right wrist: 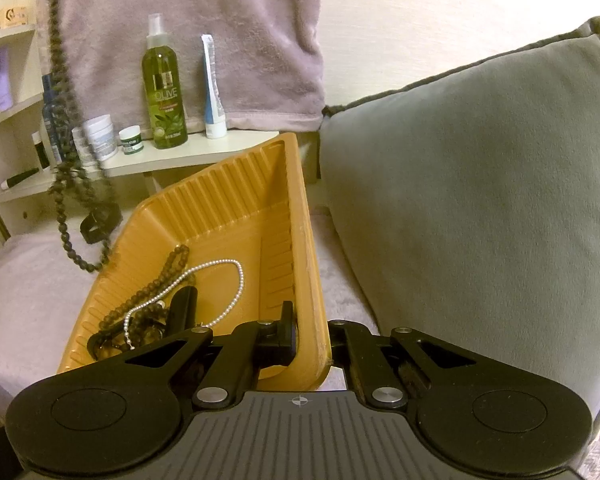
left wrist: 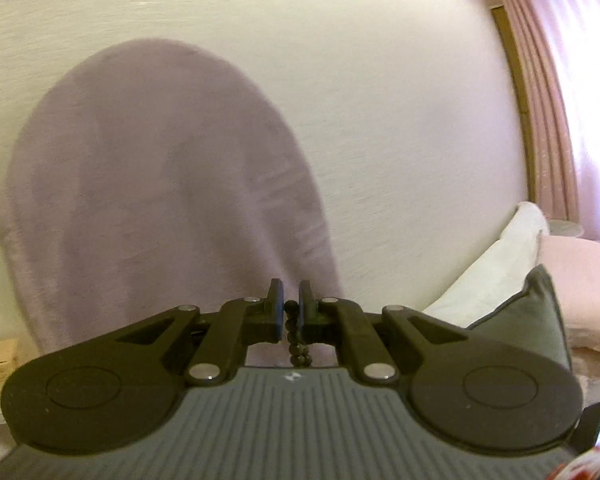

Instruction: Organize jewelry

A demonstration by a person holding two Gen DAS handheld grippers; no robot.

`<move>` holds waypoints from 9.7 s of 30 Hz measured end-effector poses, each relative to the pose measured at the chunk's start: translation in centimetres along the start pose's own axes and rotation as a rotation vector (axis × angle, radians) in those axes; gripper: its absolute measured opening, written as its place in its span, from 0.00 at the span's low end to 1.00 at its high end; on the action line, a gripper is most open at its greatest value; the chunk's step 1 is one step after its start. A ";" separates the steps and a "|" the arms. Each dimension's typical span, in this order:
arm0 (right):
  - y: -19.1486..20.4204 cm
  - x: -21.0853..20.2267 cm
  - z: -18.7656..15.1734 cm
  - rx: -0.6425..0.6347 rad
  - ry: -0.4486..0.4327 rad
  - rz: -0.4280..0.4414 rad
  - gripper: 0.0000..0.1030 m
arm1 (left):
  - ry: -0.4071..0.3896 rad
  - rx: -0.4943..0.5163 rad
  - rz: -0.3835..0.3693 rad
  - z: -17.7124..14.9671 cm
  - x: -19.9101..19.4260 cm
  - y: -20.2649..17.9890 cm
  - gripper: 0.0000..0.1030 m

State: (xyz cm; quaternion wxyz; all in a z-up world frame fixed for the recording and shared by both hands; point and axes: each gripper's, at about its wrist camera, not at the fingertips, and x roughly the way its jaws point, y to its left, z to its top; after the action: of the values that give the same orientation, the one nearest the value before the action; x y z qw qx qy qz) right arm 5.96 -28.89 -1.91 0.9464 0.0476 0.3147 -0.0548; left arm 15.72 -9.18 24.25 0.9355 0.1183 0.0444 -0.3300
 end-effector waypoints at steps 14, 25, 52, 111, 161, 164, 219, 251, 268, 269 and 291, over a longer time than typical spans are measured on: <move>-0.6 0.4 -0.2 0.020 0.005 0.007 0.04 | 0.158 -0.048 -0.117 -5.4 4.8 -4.5 0.06; -0.8 0.9 -0.2 0.029 0.012 0.007 0.04 | 0.319 -0.107 -0.165 -11.0 8.2 -5.0 0.06; -0.8 0.8 -0.4 0.027 0.011 0.007 0.04 | 0.455 -0.203 -0.076 -17.8 9.7 -2.2 0.09; -1.0 1.0 -0.5 0.011 0.022 -0.003 0.04 | 0.510 -0.420 0.369 -31.6 3.7 6.7 0.54; -1.0 1.1 -1.1 0.031 0.061 -0.020 0.04 | 0.522 -0.268 0.341 -33.9 6.3 7.4 0.26; -0.9 0.8 -1.2 0.030 0.056 -0.016 0.04 | 0.524 -0.275 0.349 -33.6 5.5 7.2 0.26; -0.8 1.1 -1.2 0.022 0.041 -0.018 0.04 | 0.543 -0.340 0.377 -32.9 0.6 4.8 0.25; -5.4 3.8 -2.5 0.207 0.068 0.142 0.05 | 0.479 -0.293 -0.007 -24.8 4.7 -7.8 0.25; -7.6 0.7 -3.0 0.260 -0.043 0.101 0.50 | 0.558 -0.206 -0.034 -26.0 8.4 -10.8 0.26; -7.6 0.6 -3.0 0.260 -0.041 0.104 0.50 | 0.568 -0.203 -0.035 -26.1 8.5 -10.9 0.26; -5.7 -1.9 -2.2 0.256 -0.029 0.147 0.58 | 0.468 -0.276 0.103 -24.6 2.4 -8.6 0.59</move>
State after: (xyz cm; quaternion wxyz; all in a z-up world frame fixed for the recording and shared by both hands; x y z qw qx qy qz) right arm 2.33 -34.15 -2.84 0.9385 0.1900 0.2871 -0.0256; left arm 12.06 -11.01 -1.60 0.9226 0.0647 0.2980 -0.2363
